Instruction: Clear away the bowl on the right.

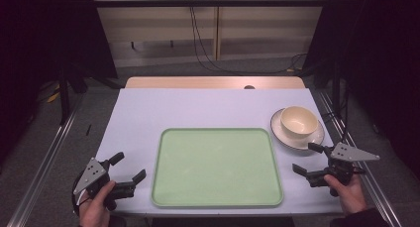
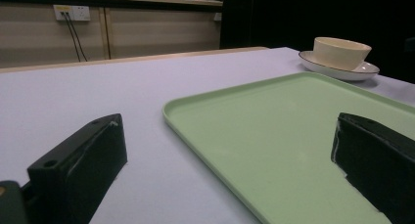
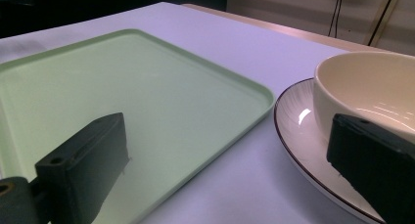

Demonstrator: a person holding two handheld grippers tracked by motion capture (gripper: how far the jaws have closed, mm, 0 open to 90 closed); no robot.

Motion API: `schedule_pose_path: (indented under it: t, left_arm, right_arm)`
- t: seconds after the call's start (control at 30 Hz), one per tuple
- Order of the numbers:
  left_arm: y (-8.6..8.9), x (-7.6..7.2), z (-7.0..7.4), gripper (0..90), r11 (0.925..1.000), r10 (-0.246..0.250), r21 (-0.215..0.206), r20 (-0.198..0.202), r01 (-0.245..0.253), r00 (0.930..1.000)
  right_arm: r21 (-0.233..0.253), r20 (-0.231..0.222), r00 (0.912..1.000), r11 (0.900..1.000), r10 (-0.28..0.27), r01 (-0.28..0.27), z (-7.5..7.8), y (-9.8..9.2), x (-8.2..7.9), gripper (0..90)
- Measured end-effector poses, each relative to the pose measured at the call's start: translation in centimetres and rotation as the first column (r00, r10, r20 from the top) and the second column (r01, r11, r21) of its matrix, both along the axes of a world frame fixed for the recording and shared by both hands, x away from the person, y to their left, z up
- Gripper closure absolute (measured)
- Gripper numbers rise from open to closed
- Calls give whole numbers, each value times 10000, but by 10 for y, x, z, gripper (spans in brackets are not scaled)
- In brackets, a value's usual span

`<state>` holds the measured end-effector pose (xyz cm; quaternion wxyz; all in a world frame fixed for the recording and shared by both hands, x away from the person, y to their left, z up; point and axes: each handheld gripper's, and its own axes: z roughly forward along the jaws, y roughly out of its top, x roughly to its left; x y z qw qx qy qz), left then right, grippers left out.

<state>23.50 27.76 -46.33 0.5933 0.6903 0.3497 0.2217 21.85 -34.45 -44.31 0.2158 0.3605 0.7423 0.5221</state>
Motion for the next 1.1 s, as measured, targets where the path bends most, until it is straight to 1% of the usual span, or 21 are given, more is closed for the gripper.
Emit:
schedule_pose_path:
  t: [0.07, 0.1, 0.17, 0.2, 0.3, 0.4, 0.43, 0.47, 0.5, 0.53, 0.6, 0.63, 0.67, 0.77, 0.87, 0.9, 1.0, 1.07, 1.1]
  left_arm:
    - [0, 0, 0, 0, 10000, -6, -4, 10, 6, 10000]
    - [0, 0, 0, 0, 10000, 24, 28, 25, -24, 10000]
    - [0, 0, 0, 0, 10000, -2, 19, 43, 1, 10000]
    - [0, 0, 0, 0, 10000, 54, 33, 87, -54, 9999]
    - [0, 0, 0, 1, 10000, 87, 45, 115, -88, 9999]
    - [0, 0, 0, 0, 9999, 96, 52, 127, -97, 9999]
    - [0, 0, 0, 0, 9999, 102, 59, 118, -102, 9999]
    - [0, 0, 0, 0, 9999, 102, 59, 118, -102, 9999]
    - [0, 0, 0, 0, 9999, 118, 62, 127, -119, 9998]
    - [0, 0, 0, 0, 10000, 28, 35, 109, -29, 9999]
    - [0, 0, 0, 0, 10000, 89, 40, 121, -89, 9999]
    - [0, 0, 0, 0, 10000, 34, 6, 99, -34, 9999]
    - [0, 1, 0, 0, 10000, 0, 26, 92, -1, 10000]
    - [0, 1, 0, 0, 9999, 3, 103, 70, -3, 10000]
    - [0, 1, 0, 0, 9999, -32, 168, 96, 30, 9999]
    - [0, 0, 0, 0, 9999, -43, 163, 84, 42, 10000]
    - [0, 0, 0, 0, 9999, -24, 161, 92, 23, 10000]
    - [0, 0, 0, 0, 9999, -18, 164, 104, 17, 9999]
    - [0, 1, 0, 0, 9999, -17, 171, 102, 15, 9999]
  right_arm:
    - [-122, -32, 9999, 9999, 104, -105, 0, 0, 1, 13]
    - [-190, 41, 9999, 9998, 104, -103, 0, 0, 1, 13]
    - [-221, 2, 10000, 9997, 52, -52, 1, 0, 2, 13]
    - [-75, -96, 9999, 9999, 115, -115, 1, 0, 3, 13]
    - [-41, -157, 9998, 10000, 88, -89, 1, 0, 4, 14]
    - [-11, -217, 9997, 10000, -70, 69, 2, -1, 6, 23]
    - [150, -364, 9993, 9998, -124, 129, 2, -2, 9, 24]
    - [150, -364, 9993, 9998, -124, 129, 2, -2, 9, 24]
    - [70, -364, 9992, 9998, -171, 174, 2, -2, 10, 29]
    - [-91, -374, 9986, 9993, -363, 360, 1, -3, 11, 27]
    - [-99, -326, 9989, 9994, -328, 325, 2, -2, 12, 41]
    - [-103, -297, 9990, 9994, -328, 325, 2, -3, 13, 50]
    - [-62, -234, 9991, 9993, -357, 356, 3, -4, 14, 74]
    - [-10, -189, 9992, 9994, -359, 359, 6, -8, 16, 77]
    - [-107, -348, 9979, 9984, -554, 550, 8, -14, 19, 101]
    - [-175, -483, 9974, 9985, -531, 523, 8, -19, 22, 140]
    - [-240, -543, 9965, 9977, -642, 630, 8, -24, 24, 119]
    - [-306, -453, 9955, 9962, -833, 820, 8, -30, 27, 119]
    - [-306, -453, 9955, 9962, -833, 820, 8, -30, 27, 119]
